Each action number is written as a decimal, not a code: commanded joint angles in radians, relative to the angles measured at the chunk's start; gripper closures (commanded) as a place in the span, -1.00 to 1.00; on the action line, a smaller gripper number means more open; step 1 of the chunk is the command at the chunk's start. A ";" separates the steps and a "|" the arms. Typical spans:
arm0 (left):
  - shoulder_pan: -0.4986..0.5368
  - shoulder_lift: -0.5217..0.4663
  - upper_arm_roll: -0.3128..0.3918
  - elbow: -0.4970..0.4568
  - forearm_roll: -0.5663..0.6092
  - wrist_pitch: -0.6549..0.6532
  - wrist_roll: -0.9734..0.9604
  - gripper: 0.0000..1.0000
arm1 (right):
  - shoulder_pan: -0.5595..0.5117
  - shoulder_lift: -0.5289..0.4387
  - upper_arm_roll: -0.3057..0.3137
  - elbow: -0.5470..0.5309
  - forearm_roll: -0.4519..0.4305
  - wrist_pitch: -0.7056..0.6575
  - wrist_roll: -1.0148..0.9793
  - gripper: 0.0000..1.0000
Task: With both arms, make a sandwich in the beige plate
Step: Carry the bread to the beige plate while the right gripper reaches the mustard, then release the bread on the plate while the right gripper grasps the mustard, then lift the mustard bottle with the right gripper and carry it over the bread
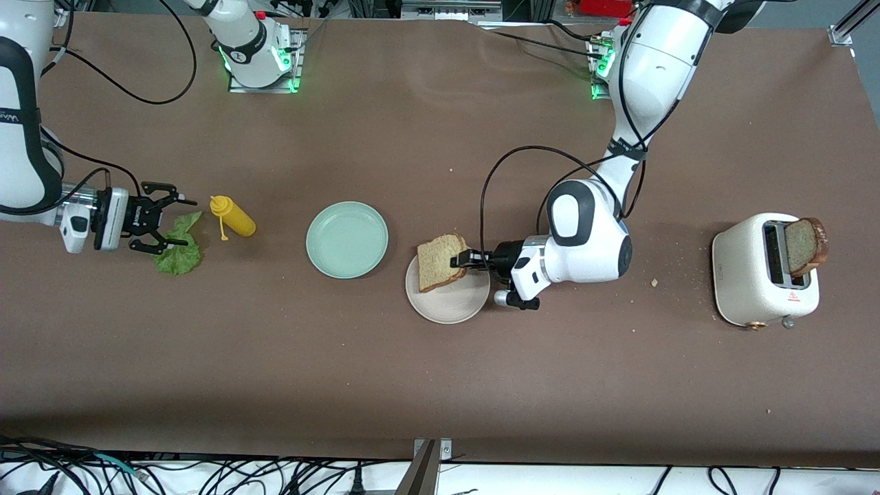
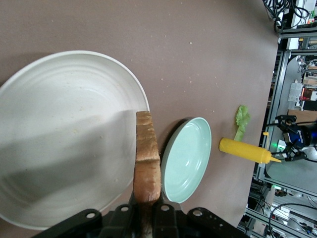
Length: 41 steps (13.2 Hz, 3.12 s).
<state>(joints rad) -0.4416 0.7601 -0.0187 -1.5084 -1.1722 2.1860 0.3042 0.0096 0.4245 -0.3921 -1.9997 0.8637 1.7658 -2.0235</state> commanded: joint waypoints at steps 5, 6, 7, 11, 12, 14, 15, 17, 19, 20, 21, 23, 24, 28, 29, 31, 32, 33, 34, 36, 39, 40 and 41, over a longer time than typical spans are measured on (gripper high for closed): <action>-0.005 0.039 0.020 0.011 -0.029 0.038 0.121 -0.99 | -0.019 -0.026 -0.018 -0.166 0.133 -0.002 -0.308 -0.98; -0.006 0.039 0.020 0.007 -0.026 0.082 0.119 -0.99 | -0.019 -0.021 -0.016 -0.169 0.149 -0.002 -0.311 -0.98; -0.011 0.038 0.020 -0.002 -0.026 0.128 0.119 -0.99 | -0.016 -0.015 -0.016 -0.183 0.170 0.000 -0.343 -0.98; 0.006 0.028 0.045 -0.019 -0.020 0.195 0.112 -0.99 | -0.016 0.014 -0.014 -0.211 0.225 -0.002 -0.425 -0.98; 0.004 0.015 0.069 -0.027 -0.020 0.195 0.108 -0.99 | -0.014 0.029 -0.013 -0.211 0.251 -0.003 -0.447 -0.98; 0.006 -0.013 0.120 -0.052 -0.006 0.195 0.107 -0.99 | -0.011 0.063 -0.008 -0.211 0.299 -0.003 -0.487 -0.98; 0.014 -0.031 0.138 -0.067 0.000 0.195 0.098 -0.99 | -0.007 0.077 -0.005 -0.209 0.322 -0.002 -0.504 -0.98; 0.081 -0.068 0.144 -0.081 0.008 0.179 0.049 -0.99 | 0.013 0.088 -0.005 -0.208 0.363 0.001 -0.514 -0.97; 0.122 -0.076 0.155 -0.079 0.124 0.155 0.044 -0.99 | 0.038 0.095 -0.005 -0.206 0.402 0.006 -0.520 -0.77; 0.151 -0.087 0.157 -0.079 0.197 0.147 0.030 -0.99 | 0.046 0.100 -0.005 -0.208 0.422 0.007 -0.520 -0.44; 0.185 -0.096 0.157 -0.076 0.282 0.118 0.029 -0.99 | 0.053 0.103 -0.005 -0.206 0.442 0.007 -0.520 -0.28; 0.243 -0.135 0.158 -0.055 0.510 0.043 0.024 -0.99 | 0.078 0.111 -0.005 -0.200 0.469 0.027 -0.521 0.70; 0.274 -0.162 0.157 -0.053 0.558 0.009 0.021 -0.99 | 0.099 0.103 -0.005 -0.196 0.483 0.050 -0.520 1.00; 0.287 -0.211 0.187 -0.047 0.689 -0.048 0.019 -0.99 | 0.223 0.045 -0.010 -0.173 0.520 0.202 -0.453 1.00; 0.287 -0.229 0.207 -0.047 0.690 -0.051 -0.003 -0.99 | 0.263 0.019 -0.010 -0.168 0.515 0.252 -0.396 1.00; 0.285 -0.235 0.264 -0.023 0.741 -0.127 -0.008 -1.00 | 0.352 -0.022 -0.013 -0.153 0.500 0.366 -0.289 1.00; 0.284 -0.237 0.263 0.023 0.837 -0.156 -0.008 -0.99 | 0.395 -0.032 -0.014 -0.143 0.480 0.417 -0.246 1.00; 0.285 -0.237 0.261 0.046 0.898 -0.199 -0.008 -1.00 | 0.430 -0.035 -0.013 -0.130 0.451 0.469 -0.204 1.00; 0.287 -0.238 0.267 0.074 0.902 -0.238 -0.008 -1.00 | 0.469 -0.044 -0.013 -0.120 0.421 0.522 -0.160 1.00; 0.311 -0.248 0.267 0.109 0.913 -0.298 -0.008 -1.00 | 0.557 -0.047 -0.014 -0.096 0.344 0.628 -0.054 1.00; 0.310 -0.261 0.308 0.114 0.992 -0.368 -0.031 -0.99 | 0.689 -0.046 -0.013 -0.056 0.182 0.782 0.173 1.00; 0.311 -0.263 0.312 0.114 1.032 -0.371 -0.031 -1.00 | 0.735 -0.040 -0.013 -0.042 0.088 0.829 0.284 1.00; 0.311 -0.263 0.313 0.116 1.054 -0.371 -0.031 -1.00 | 0.771 -0.033 -0.013 -0.027 -0.026 0.852 0.425 1.00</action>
<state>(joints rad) -0.1310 0.5090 0.2933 -1.4036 -0.1828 1.8427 0.2955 0.7128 0.3929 -0.3928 -2.0497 0.9802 2.5674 -1.7878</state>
